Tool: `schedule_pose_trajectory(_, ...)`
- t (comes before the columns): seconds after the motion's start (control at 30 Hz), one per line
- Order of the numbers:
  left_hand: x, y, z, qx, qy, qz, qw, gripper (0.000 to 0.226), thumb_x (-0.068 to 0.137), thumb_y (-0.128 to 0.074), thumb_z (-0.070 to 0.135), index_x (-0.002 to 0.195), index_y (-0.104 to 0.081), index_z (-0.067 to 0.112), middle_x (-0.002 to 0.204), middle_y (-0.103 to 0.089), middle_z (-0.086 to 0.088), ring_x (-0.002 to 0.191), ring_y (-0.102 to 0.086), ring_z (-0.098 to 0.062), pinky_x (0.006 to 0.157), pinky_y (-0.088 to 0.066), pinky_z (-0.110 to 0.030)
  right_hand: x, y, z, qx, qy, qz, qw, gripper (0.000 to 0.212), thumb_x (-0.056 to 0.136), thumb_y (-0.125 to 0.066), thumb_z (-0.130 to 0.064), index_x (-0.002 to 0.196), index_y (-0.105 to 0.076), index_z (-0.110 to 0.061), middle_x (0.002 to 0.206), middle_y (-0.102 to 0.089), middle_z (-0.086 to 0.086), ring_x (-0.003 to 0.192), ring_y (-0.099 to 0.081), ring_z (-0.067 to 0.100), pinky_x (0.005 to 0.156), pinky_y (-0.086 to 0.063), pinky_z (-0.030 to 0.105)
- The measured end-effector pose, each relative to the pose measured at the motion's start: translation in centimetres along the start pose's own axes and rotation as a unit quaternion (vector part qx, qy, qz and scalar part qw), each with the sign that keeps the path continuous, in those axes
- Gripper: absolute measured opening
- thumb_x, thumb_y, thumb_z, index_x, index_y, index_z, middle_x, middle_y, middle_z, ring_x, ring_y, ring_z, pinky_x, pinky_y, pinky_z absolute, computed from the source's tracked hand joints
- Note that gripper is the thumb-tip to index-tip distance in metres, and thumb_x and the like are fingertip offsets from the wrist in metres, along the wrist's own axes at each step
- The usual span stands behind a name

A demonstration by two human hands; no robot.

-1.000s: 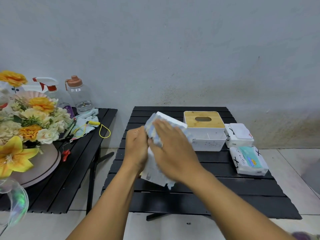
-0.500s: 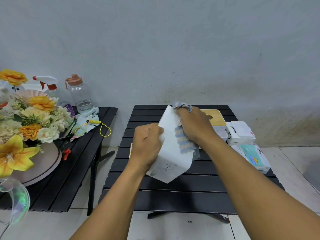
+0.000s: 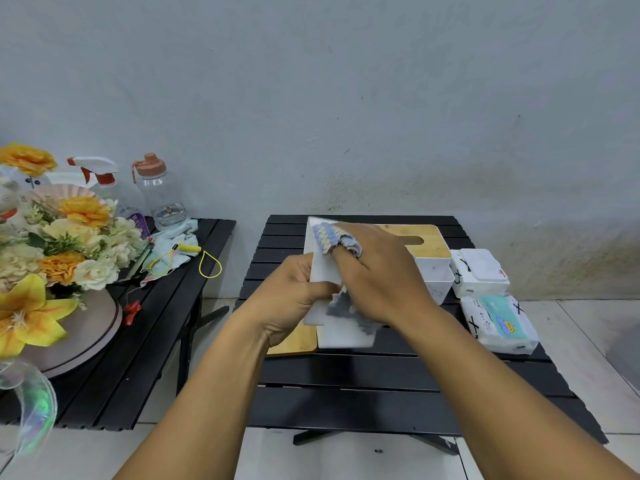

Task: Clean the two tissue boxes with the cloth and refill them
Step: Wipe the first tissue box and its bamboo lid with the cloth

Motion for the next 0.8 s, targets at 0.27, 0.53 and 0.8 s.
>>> schedule_pose_trajectory(0.27,0.6,0.6,-1.6,0.091,-0.046,0.093,0.990,0.016,0.075,-0.055,0.000,0.076,-0.065,-0.013,0.074,-0.069,-0.021,0.072,-0.059,-0.023,0.068,-0.045,-0.039,0.2,-3.4,2.1,-0.044,-0.106,-0.160,0.980,0.056,0.106,-0.030,-0.038,0.158,-0.020,-0.018,0.167,-0.010,-0.006,0.152,-0.004,0.010,0.121,-0.008,0.032)
schedule_pose_trajectory(0.53,-0.2,0.7,-0.9,0.119,-0.082,0.099,0.985,0.036,0.084,-0.046,-0.026,0.065,-0.066,-0.004,0.061,-0.066,0.006,0.055,-0.058,-0.006,0.056,-0.047,-0.022,-0.1,-3.7,3.3,-0.075,-0.104,-0.109,0.986,0.066,0.106,-0.029,-0.043,0.159,-0.002,-0.014,0.168,0.004,-0.004,0.153,0.008,0.010,0.124,0.003,0.035)
schedule_pose_trajectory(0.8,-1.2,1.0,0.8,0.135,-0.126,0.124,0.975,0.044,0.094,-0.051,-0.019,0.093,-0.074,0.018,0.088,-0.075,0.008,0.075,-0.067,0.010,0.071,-0.052,-0.015,-2.8,-5.0,-0.2,-0.087,-0.082,-0.116,0.986,0.069,0.105,-0.027,-0.043,0.159,0.003,-0.013,0.167,0.013,-0.003,0.151,0.015,0.010,0.123,0.009,0.034)
Point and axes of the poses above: each hand's wrist, its own x-axis towards the middle knuckle, its own y-axis out of the back of the hand, z = x × y, the point moved 10 cm from there along x, towards the middle knuckle
